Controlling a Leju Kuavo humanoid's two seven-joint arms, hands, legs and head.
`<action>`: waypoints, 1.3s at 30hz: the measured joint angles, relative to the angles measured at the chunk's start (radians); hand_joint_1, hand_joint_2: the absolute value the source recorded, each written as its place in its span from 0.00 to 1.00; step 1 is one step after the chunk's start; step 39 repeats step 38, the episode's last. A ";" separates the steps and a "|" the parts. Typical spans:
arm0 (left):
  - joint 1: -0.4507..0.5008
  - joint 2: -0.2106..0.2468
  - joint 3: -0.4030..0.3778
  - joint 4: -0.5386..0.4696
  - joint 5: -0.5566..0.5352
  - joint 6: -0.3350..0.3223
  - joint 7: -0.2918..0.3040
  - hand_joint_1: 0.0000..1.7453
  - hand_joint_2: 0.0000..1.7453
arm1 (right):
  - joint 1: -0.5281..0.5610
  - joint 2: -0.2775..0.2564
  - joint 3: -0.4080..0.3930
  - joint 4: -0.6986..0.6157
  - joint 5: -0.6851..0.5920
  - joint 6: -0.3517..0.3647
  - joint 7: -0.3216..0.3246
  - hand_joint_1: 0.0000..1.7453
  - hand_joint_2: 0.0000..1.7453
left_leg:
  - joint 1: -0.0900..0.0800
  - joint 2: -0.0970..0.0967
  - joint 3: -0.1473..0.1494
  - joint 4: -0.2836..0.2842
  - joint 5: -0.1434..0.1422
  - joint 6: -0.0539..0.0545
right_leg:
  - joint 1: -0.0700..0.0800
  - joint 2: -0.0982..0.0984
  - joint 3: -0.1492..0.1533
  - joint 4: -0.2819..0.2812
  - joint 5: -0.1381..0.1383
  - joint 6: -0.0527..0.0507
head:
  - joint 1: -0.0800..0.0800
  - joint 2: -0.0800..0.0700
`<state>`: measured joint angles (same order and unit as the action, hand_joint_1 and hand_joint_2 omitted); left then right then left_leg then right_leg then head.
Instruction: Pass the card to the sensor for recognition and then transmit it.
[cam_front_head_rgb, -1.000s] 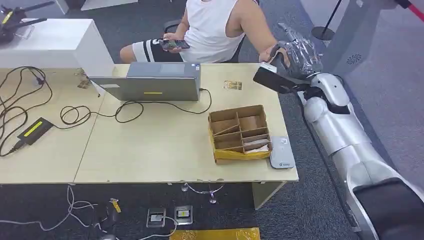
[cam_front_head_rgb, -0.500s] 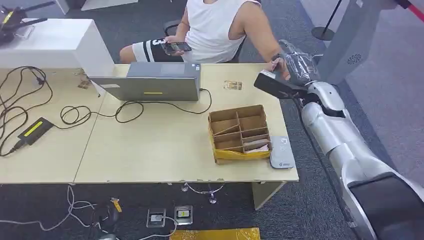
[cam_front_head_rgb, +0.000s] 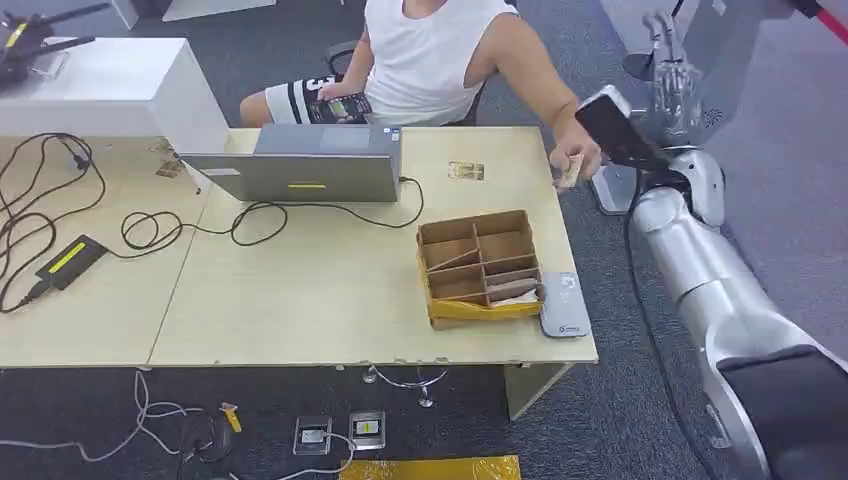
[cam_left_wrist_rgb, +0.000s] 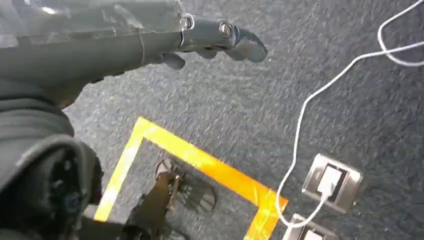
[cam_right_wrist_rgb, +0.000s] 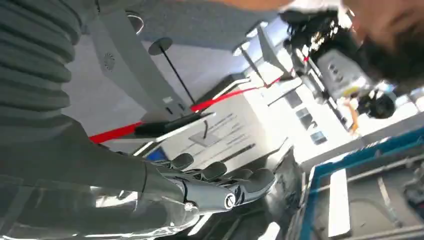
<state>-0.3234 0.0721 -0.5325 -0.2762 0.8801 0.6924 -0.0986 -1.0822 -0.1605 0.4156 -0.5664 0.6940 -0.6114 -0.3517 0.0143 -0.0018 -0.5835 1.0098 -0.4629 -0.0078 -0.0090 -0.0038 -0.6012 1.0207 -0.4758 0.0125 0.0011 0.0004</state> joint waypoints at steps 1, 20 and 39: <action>0.002 0.000 0.001 0.005 0.000 0.000 -0.011 0.00 0.00 | 0.001 -0.010 -0.012 -0.008 -0.033 -0.023 -0.002 0.00 1.00 | 0.000 0.000 0.000 0.000 0.000 0.000 | 0.000 0.000 0.000 0.000 0.000 0.000 | 0.000 0.000; 0.103 -0.028 0.274 0.083 -0.149 0.000 -0.172 0.00 0.00 | 0.439 -0.360 -0.936 -0.003 0.183 -0.087 -0.080 0.00 1.00 | -0.001 0.001 0.000 0.001 -0.006 0.003 | -0.001 -0.001 0.001 -0.003 -0.002 0.002 | -0.001 0.000; 0.125 -0.077 0.515 0.088 -0.360 0.000 -0.151 0.00 0.00 | 0.830 -0.272 -1.453 0.230 0.527 0.052 0.388 0.00 1.00 | 0.001 0.000 0.001 0.000 -0.009 0.002 | 0.001 -0.001 0.003 -0.003 -0.006 0.002 | 0.000 0.000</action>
